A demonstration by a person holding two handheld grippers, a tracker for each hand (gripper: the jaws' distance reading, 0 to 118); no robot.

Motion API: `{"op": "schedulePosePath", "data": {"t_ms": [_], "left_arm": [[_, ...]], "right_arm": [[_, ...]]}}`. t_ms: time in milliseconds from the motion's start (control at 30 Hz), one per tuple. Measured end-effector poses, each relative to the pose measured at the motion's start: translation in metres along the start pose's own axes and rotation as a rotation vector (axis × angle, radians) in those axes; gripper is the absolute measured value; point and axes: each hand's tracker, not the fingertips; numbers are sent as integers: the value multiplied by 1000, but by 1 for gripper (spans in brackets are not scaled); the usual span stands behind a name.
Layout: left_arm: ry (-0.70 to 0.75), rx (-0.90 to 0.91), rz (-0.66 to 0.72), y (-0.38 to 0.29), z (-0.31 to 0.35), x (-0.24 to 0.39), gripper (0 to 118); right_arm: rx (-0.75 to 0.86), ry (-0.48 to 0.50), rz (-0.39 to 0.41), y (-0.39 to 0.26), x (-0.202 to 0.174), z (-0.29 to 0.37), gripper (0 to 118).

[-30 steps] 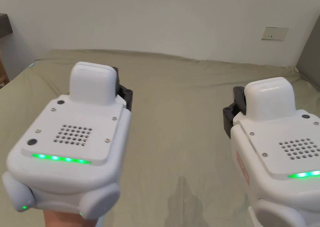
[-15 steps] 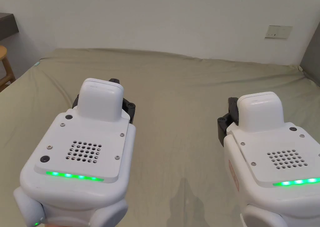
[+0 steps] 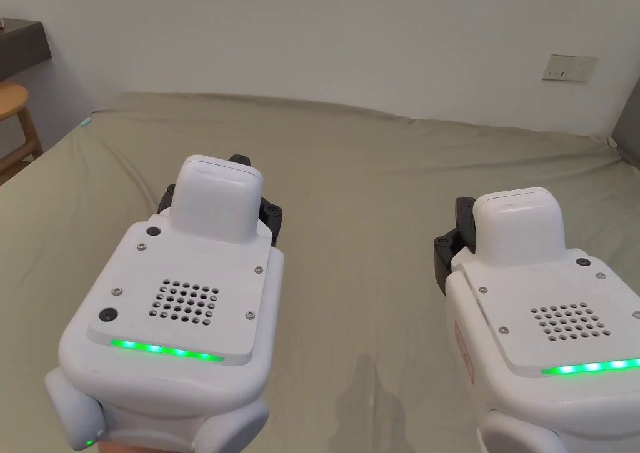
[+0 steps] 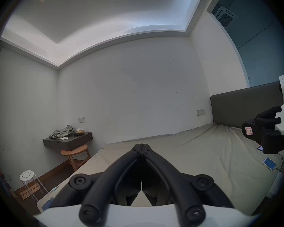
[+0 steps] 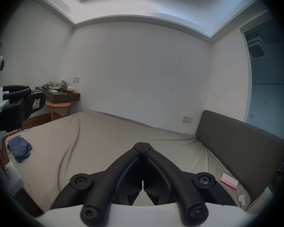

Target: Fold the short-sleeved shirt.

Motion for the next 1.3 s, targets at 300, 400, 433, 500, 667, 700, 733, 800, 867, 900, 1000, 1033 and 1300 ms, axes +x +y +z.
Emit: {"op": "schedulePosePath", "data": {"t_ms": [300,400,433,500,667,700,733,800,867,900,1000,1033,1300], "left_arm": [[1,-4,11,0,1,-3,0],[2,-3,9,-1,2,-3,0],[3,-2,6,-1,2,-3,0],[3,-4,6,-1,2,-2,0],[1,-6,9,-1,3,-2,0],[0,-7,10,-1,3,-2,0],[-2,-8,9,-2,2,-1,0],[-4,-10,7,-2,2,0,0],[-8,-13,7,-3,2,0,0],[-11,-14,8,-3,1,0,0],[-15,-20,15,-5,-1,-1,10],[-17,-26,20,-6,-2,-2,26],[-29,-24,54,-8,-3,-8,115]], "right_arm": [[12,16,3,3,-6,1,0],[12,19,-1,1,-7,1,0],[11,18,-3,1,-7,1,0],[9,20,-5,0,-7,2,0],[8,19,-11,-1,-6,2,0],[9,18,-15,-1,-5,2,0],[7,20,-21,-1,-5,2,0],[5,23,-25,-1,-5,2,0],[7,19,-21,-3,-5,1,0],[8,14,-19,-3,-6,1,0],[-2,11,-29,-4,-4,-1,31],[-10,16,-44,-4,-3,-2,61],[-22,-20,-59,-1,-6,-8,118]]}}
